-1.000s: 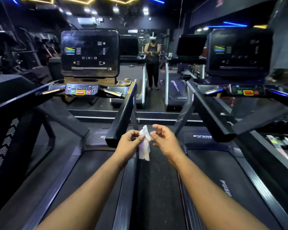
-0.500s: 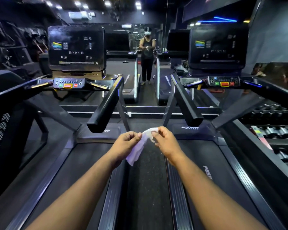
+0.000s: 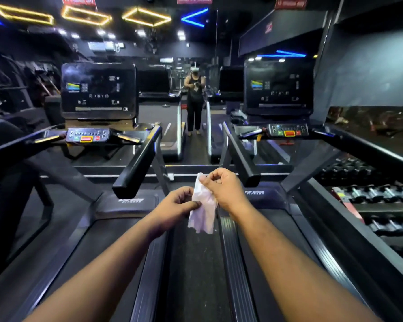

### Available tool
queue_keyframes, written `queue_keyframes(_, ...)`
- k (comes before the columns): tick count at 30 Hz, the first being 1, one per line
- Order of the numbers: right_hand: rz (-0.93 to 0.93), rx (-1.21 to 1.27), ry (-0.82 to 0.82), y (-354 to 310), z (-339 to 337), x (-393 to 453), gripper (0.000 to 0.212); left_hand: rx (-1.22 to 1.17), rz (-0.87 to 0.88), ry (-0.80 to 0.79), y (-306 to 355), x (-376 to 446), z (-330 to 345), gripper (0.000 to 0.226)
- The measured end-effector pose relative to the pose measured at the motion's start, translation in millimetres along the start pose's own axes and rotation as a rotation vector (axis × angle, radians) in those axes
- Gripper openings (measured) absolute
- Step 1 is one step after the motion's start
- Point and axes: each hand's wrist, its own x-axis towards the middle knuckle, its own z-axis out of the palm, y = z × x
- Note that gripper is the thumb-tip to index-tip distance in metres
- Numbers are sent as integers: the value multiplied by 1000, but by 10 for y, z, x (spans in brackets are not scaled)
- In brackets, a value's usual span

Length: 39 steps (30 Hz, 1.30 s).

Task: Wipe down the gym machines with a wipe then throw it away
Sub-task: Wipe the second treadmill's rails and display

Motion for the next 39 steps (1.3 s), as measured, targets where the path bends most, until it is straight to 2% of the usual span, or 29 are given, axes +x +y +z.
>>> queue_keyframes(2, -6, -18, 26, -152, 20, 90, 27, -15, 32, -68, 199, 90, -95, 25)
queue_keyframes(4, 2, -49, 65, -270, 68, 200, 28, -20, 48, -106, 383, 205, -211, 43)
queue_keyframes(7, 15, -47, 132, -370, 128, 349, 30, 72, 71, -45, 531, 396, -287, 57)
queue_keyframes(10, 33, 5, 190, -492, 157, 468, 39, 66, 121, 4, 578, 586, -366, 44)
queue_keyframes(13, 138, 221, 139, -522, 148, 519, 49, 6, 146, 44, 592, 725, -468, 27)
queue_keyframes(18, 202, 150, -35, -369, 182, 493, 28, -93, 134, -2, 554, 847, -619, 11)
queue_keyframes(21, 167, 220, 25, -336, 193, 503, 19, -111, 104, -29, 457, 927, -681, 7)
queue_keyframes(25, 145, 180, 115, -230, 188, 515, 16, -156, -8, -4, 285, 995, -680, 11)
queue_keyframes(29, 135, 112, 186, -114, 189, 501, 23, -187, -104, -33, 168, 958, -561, 20)
queue_keyframes(32, 174, 114, 183, -68, 191, 499, 21, -281, -122, -132, 122, 946, -464, 20)
queue_keyframes(36, 250, 196, 189, -26, 147, 533, 18, -448, -195, -78, 158, 1073, -428, 18)
queue_keyframes(39, 195, 256, 152, -101, 6, 632, 15, -520, -100, -134, 293, 1257, -486, 23)
